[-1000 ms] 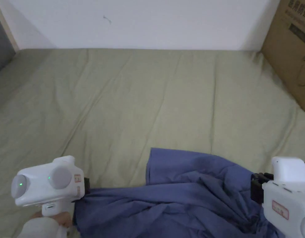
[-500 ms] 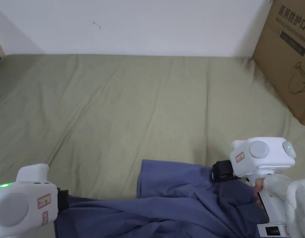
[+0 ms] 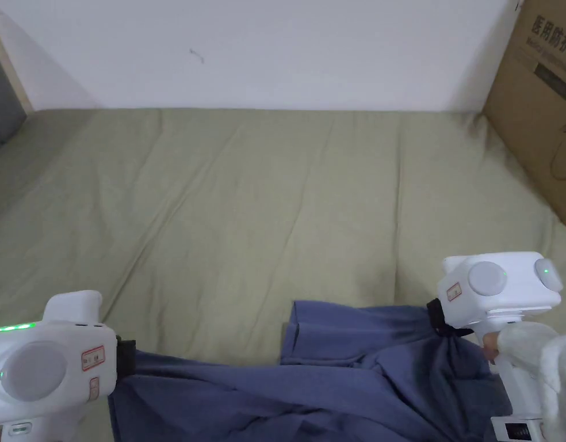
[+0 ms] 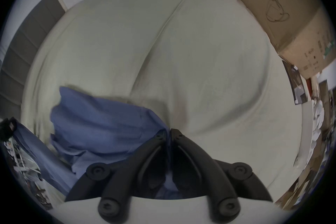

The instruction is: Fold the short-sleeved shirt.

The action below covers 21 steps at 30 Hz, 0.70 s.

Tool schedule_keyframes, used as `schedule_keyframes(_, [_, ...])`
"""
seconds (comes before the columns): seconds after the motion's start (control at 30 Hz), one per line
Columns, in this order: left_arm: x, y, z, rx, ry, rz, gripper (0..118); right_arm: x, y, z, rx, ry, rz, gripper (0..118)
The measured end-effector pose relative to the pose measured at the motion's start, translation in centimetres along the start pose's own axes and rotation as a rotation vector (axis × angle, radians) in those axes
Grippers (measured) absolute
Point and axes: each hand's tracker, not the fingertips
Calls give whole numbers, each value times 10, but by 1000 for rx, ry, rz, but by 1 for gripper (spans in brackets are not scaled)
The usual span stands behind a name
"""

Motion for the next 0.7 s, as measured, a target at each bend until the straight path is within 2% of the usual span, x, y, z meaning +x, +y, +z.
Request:
schedule_keyframes(0.1, [-1, 10, 16, 25, 6, -21, 4, 15, 4, 35, 70, 52, -71, 4])
schedule_keyframes(0.23, [1, 34, 44, 104, 22, -36, 4, 35, 16, 103, 193, 25, -82, 4])
schedule_keyframes(0.33, [9, 58, 78, 177, 16, -40, 4, 54, 22, 159, 278, 24, -118, 4])
schedule_keyframes(0.57, [33, 113, 140, 332, 36, -123, 4, 93, 30, 266, 431, -57, -180, 4])
schedule_keyframes(0.7, [47, 141, 163, 379, 48, -169, 4, 108, 38, 312, 499, -48, -256, 4])
